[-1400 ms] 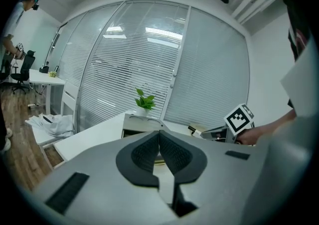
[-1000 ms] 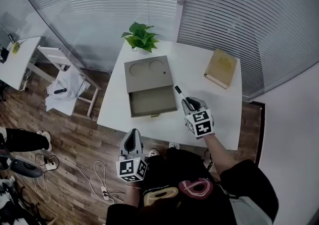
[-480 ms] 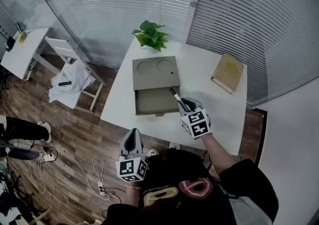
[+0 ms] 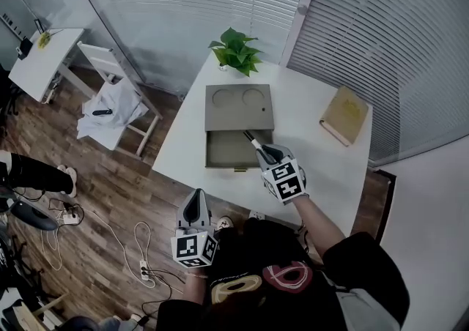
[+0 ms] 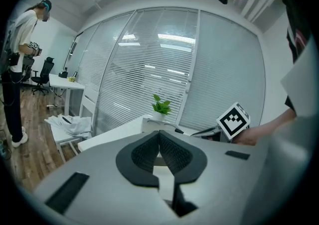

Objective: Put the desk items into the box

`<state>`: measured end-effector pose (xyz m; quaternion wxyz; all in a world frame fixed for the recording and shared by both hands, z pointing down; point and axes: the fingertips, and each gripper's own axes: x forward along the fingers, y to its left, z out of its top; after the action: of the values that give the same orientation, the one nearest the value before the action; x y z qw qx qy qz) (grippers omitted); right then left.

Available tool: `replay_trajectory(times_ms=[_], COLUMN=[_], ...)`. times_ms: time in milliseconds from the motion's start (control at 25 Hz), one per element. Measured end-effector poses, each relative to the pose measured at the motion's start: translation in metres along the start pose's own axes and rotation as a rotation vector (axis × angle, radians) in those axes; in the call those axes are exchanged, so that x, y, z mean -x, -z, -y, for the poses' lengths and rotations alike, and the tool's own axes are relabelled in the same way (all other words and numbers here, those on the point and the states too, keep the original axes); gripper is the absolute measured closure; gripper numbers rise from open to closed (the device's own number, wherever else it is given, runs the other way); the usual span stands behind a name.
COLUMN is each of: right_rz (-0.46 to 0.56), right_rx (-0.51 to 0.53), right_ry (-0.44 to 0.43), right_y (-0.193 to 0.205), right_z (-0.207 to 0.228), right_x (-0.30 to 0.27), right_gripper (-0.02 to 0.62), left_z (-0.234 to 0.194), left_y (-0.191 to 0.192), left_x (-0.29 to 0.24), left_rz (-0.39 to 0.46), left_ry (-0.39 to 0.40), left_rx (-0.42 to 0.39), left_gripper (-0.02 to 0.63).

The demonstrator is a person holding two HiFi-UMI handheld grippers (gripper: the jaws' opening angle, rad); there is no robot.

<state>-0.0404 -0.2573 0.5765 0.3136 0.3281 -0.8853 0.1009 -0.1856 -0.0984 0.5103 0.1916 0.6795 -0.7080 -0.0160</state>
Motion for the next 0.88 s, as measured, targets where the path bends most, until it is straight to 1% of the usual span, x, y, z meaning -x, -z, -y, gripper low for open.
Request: replay_trajectory(times_ms=[320,880], right_rz=[-0.041,-0.093], right_rx=[0.025,0.063], right_ry=[-0.056,-0.122], right_y=[0.002,0.007], right_z=[-0.01,-0.023], right_x=[-0.02,-0.052], right_gripper=[0.522,0.522], left_z=[-0.008,-0.026], left_y=[-0.002,0.001], left_x=[0.0,0.009], left_rz=[0.005,-0.007], left_ry=[-0.044,-0.135], left_rx=[0.011,0.031], left_gripper=[0.589,0.589])
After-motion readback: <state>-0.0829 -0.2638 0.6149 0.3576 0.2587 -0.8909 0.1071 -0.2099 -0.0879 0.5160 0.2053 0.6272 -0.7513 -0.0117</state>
